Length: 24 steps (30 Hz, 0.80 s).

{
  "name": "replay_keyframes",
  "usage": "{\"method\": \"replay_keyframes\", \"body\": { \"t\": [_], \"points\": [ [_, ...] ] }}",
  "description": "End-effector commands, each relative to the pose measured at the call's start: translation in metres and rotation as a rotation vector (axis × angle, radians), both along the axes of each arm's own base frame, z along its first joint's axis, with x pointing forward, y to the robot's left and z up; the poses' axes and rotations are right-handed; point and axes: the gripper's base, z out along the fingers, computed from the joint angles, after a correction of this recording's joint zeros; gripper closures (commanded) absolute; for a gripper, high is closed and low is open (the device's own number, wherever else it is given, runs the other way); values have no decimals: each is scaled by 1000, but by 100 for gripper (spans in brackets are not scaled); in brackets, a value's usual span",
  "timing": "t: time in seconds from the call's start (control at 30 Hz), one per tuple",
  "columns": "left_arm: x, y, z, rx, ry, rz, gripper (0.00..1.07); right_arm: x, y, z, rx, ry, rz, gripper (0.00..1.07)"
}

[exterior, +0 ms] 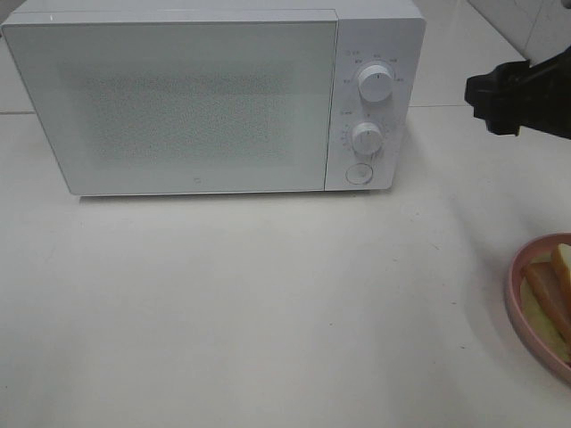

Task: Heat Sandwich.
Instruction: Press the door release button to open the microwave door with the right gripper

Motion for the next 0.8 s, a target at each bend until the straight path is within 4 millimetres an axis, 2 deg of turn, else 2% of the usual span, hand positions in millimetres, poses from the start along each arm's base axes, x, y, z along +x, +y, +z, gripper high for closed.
{"method": "replay_keyframes", "body": {
  "t": [0.03,0.13,0.33,0.7,0.8],
  "points": [
    [-3,-1,0,-14,-25,-3,9,4,12,-3,10,-31,19,31],
    [-3,-1,0,-14,-25,-3,9,1,22,-16,50,-48,-1,31],
    [-3,-1,0,-14,-25,-3,9,-8,29,-36,39,-67,-72,31],
    [-3,-1,0,-14,-25,-3,9,-11,55,-52,-13,-128,-56,31],
    [-3,-1,0,-14,-25,-3,9,-12,63,-63,-24,-120,-72,31]
  ]
}}
